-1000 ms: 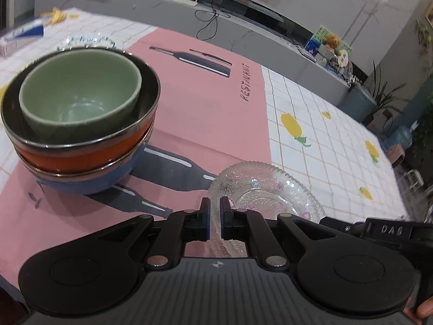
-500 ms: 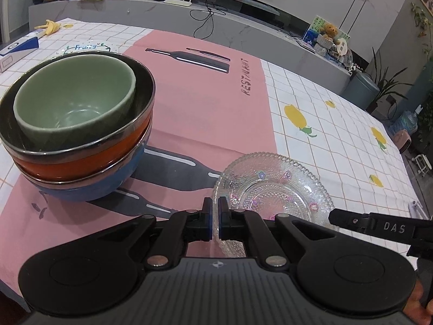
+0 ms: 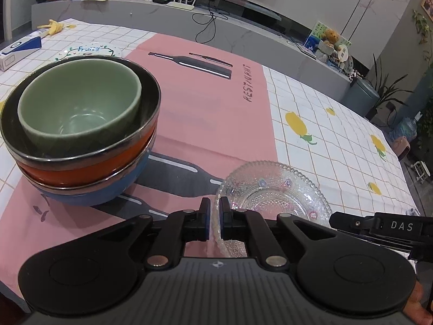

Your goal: Organize plates and bowls

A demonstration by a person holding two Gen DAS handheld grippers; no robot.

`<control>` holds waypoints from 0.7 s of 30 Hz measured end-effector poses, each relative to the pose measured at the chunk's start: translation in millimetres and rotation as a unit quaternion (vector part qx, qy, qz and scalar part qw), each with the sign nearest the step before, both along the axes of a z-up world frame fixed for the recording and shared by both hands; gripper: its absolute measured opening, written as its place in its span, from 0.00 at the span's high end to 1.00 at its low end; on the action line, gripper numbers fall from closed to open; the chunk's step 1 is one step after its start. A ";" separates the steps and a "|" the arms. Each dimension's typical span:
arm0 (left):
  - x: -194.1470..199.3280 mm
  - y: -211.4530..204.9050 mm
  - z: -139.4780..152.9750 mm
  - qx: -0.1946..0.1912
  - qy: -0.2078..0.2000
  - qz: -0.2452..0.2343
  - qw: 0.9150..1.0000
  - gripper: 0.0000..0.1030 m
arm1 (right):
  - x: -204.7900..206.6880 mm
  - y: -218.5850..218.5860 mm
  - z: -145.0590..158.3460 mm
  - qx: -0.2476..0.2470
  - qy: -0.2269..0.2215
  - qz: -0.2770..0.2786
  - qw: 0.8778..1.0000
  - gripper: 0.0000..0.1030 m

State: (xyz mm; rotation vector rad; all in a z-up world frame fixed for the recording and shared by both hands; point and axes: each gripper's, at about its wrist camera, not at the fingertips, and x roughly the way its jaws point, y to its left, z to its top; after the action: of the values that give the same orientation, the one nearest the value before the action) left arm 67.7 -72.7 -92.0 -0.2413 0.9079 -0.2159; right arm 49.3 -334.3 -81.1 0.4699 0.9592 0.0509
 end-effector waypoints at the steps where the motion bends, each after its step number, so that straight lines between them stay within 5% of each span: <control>1: 0.1 -1.3 0.2 0.001 0.001 -0.003 1.000 0.94 | 0.2 -0.2 -0.5 0.001 0.002 -0.001 1.000 0.83; 10: -3.4 -9.1 9.5 0.019 0.001 -0.020 1.000 0.94 | 0.0 2.5 -1.0 0.000 0.008 0.001 1.000 0.83; 13: -4.7 -8.1 27.1 0.012 -0.008 -0.038 0.999 0.94 | -1.9 -0.1 7.9 0.014 -0.010 -0.008 1.000 0.68; 21: -5.4 7.0 81.9 0.029 -0.057 -0.086 0.994 0.90 | 4.5 13.3 32.1 0.037 -0.065 0.002 0.997 0.53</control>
State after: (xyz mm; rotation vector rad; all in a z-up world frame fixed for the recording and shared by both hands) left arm 62.3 -65.7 -10.1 -0.0966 0.8195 -0.3586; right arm 53.8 -321.1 -49.0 0.5269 0.8333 0.1186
